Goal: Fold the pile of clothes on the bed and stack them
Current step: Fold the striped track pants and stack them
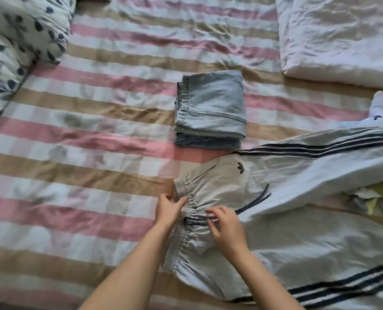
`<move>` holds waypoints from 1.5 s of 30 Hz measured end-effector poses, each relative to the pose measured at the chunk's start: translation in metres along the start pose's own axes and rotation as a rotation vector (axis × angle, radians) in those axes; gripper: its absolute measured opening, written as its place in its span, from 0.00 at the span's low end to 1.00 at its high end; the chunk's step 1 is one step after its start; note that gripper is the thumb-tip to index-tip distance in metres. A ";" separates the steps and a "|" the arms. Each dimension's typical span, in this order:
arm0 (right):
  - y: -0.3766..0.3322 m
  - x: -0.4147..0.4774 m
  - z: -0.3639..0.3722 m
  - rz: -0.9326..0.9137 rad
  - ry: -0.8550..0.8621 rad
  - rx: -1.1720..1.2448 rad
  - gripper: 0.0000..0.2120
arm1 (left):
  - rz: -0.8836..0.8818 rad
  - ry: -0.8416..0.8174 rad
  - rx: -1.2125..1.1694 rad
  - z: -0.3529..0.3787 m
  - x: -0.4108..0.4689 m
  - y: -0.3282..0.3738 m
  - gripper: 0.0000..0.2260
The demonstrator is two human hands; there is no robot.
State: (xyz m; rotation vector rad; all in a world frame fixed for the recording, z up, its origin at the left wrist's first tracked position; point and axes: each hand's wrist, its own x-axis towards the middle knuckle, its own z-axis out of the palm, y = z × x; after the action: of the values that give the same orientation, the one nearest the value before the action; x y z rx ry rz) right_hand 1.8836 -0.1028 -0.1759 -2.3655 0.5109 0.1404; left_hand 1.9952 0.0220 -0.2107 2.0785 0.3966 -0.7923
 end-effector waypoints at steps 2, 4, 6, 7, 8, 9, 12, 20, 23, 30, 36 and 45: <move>0.003 0.019 0.005 0.037 -0.013 -0.082 0.15 | -0.018 0.065 0.011 0.010 0.013 0.005 0.23; 0.005 0.030 0.014 0.080 -0.058 -0.186 0.18 | 0.019 0.086 0.037 0.018 0.018 0.008 0.18; 0.002 0.033 0.024 0.088 -0.089 -0.236 0.23 | 0.105 0.082 -0.020 0.019 0.016 0.009 0.10; -0.002 0.033 0.030 0.081 -0.100 -0.238 0.24 | 0.155 0.090 -0.064 0.014 0.015 0.009 0.08; -0.008 0.033 0.036 0.068 -0.106 -0.234 0.25 | 0.203 0.113 -0.099 0.006 0.014 0.009 0.08; -0.014 0.034 0.042 0.042 -0.102 -0.228 0.25 | 0.238 0.147 -0.132 -0.005 0.016 0.010 0.09; -0.038 0.041 0.062 -0.055 -0.089 -0.192 0.25 | 0.279 0.247 -0.169 -0.052 0.036 0.014 0.09; -0.088 0.086 0.123 -0.134 -0.285 -0.284 0.26 | 0.320 0.288 0.043 -0.137 0.124 0.014 0.06; -0.089 0.086 0.115 -0.148 -0.294 -0.257 0.28 | 0.294 0.256 0.049 -0.132 0.120 0.003 0.10; -0.078 -0.005 0.094 -0.343 0.034 -0.191 0.23 | 0.209 0.223 0.165 -0.145 0.036 -0.069 0.20; -0.075 -0.054 0.134 -0.402 -0.096 -0.436 0.09 | 0.226 0.281 0.208 -0.163 0.014 -0.105 0.15; -0.077 -0.045 0.111 -0.369 -0.070 -0.265 0.16 | 0.467 0.437 0.587 -0.141 -0.007 -0.082 0.21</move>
State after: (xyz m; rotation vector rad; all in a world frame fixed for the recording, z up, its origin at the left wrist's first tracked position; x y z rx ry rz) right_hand 1.8770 0.0376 -0.2005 -2.6569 0.0159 0.1263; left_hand 2.0015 0.1846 -0.1951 2.7537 -0.1246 -0.1695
